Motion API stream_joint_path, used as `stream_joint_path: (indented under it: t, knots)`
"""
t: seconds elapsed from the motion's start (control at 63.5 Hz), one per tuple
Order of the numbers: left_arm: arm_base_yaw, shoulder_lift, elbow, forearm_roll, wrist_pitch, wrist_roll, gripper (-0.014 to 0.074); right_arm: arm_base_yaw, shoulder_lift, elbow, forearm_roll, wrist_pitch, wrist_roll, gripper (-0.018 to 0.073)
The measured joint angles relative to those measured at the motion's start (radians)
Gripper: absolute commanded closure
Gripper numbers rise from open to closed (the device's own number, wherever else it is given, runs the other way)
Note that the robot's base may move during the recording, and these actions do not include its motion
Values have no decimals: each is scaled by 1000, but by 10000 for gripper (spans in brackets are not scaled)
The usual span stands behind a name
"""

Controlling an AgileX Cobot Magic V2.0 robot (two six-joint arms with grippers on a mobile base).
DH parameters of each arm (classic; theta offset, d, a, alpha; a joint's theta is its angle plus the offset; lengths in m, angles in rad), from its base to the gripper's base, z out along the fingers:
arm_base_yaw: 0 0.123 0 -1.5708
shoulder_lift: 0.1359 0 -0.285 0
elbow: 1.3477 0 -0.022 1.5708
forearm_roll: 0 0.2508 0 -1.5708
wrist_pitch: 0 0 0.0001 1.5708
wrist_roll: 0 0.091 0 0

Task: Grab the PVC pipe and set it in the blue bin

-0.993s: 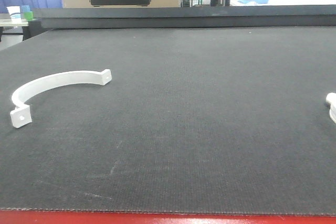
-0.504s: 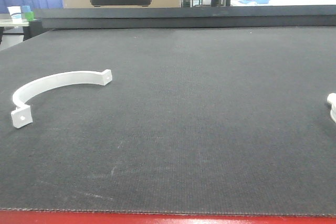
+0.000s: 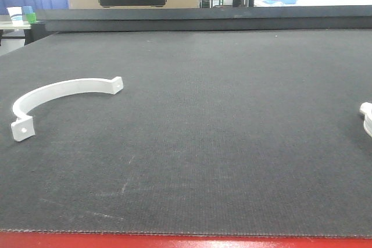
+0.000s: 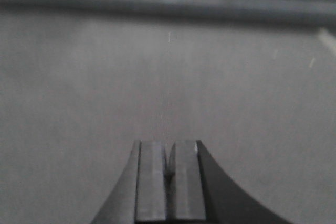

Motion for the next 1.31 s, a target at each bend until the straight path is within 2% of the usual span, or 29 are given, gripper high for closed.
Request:
stream_joint_path:
  t: [0.347, 0.536, 0.756, 0.93, 1.087, 1.166, 1.308]
  knots:
    - [0, 212, 0, -9, -12, 0, 708, 0, 302, 0, 6, 7, 0, 721]
    - [0, 293, 0, -9, -53, 0, 708, 0, 390, -2, 110, 25, 0, 719]
    - [0, 324, 0, -9, -76, 0, 708, 0, 509, -117, 135, 245, 6, 711]
    - [0, 324, 0, -10, -100, 0, 708, 8, 604, -266, 114, 409, 118, 711]
    - [0, 324, 0, -14, -69, 0, 708, 65, 695, -352, -62, 541, 298, 711]
    - [0, 324, 0, -14, -67, 0, 708, 105, 730, -381, -108, 576, 357, 711]
    - [0, 324, 0, -14, -67, 0, 708, 141, 774, -421, -71, 583, 386, 711]
